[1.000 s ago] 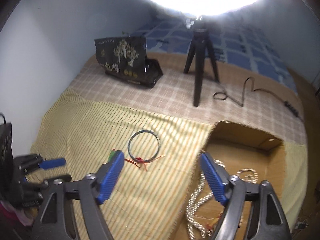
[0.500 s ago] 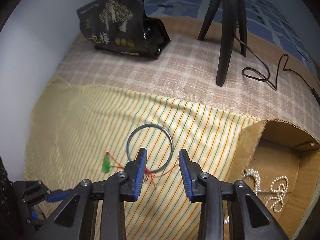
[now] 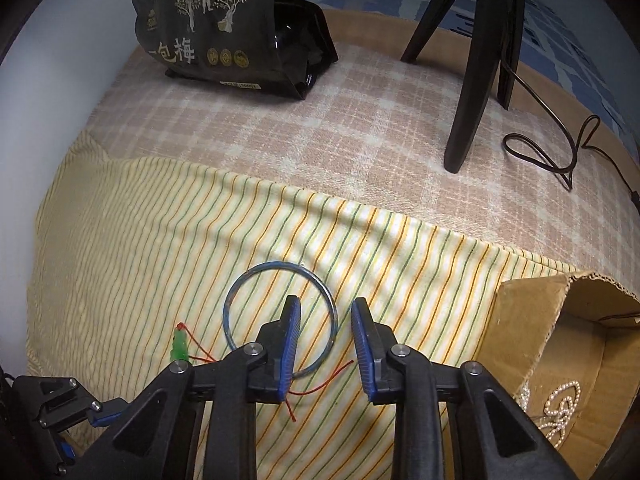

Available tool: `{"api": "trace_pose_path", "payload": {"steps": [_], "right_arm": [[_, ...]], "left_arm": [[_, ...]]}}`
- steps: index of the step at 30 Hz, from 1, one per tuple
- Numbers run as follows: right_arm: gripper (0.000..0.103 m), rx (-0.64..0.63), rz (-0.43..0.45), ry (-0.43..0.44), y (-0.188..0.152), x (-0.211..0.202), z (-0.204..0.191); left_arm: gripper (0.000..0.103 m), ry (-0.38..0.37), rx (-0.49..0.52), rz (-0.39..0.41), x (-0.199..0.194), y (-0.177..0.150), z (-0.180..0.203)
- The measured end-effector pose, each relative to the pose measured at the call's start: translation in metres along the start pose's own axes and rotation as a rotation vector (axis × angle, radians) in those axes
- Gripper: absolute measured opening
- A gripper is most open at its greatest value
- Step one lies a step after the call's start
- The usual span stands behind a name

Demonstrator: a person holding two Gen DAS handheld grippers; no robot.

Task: Organize jewelry
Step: 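Close the left gripper on a pearl earring while the right gripper closes on the blue bangle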

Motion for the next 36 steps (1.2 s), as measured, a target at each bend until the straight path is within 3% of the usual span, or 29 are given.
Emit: {"api": "trace_pose_path", "payload": {"steps": [10, 17, 21, 25, 36], "right_arm": [[0.021, 0.002, -0.014, -0.005, 0.005, 0.015, -0.003], [0.017, -0.006, -0.020, -0.007, 0.004, 0.021, -0.002], [0.009, -0.008, -0.014, 0.001, 0.005, 0.029, -0.002], [0.002, 0.011, 0.000, 0.016, 0.001, 0.024, -0.002], [0.001, 0.043, 0.072, 0.042, -0.009, -0.010, 0.000]], "left_arm": [[0.017, 0.014, 0.020, -0.012, 0.015, 0.003, 0.003], [0.007, 0.019, 0.027, -0.013, 0.015, -0.002, 0.005], [0.006, 0.031, 0.059, 0.000, 0.016, -0.002, 0.007], [0.006, 0.029, 0.057, 0.006, 0.013, -0.002, 0.007], [0.006, 0.037, 0.005, 0.038, -0.012, 0.004, -0.004]]}}
Point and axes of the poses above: each gripper's, at about its wrist camera, not at the fingertips, and x roughly the way its jaws point, z to its right, y to its top, the point moved 5 cm from there along x, roughly the way its jaws point, and after that the axes turned 10 degrees about z, right-handed, at the moved point
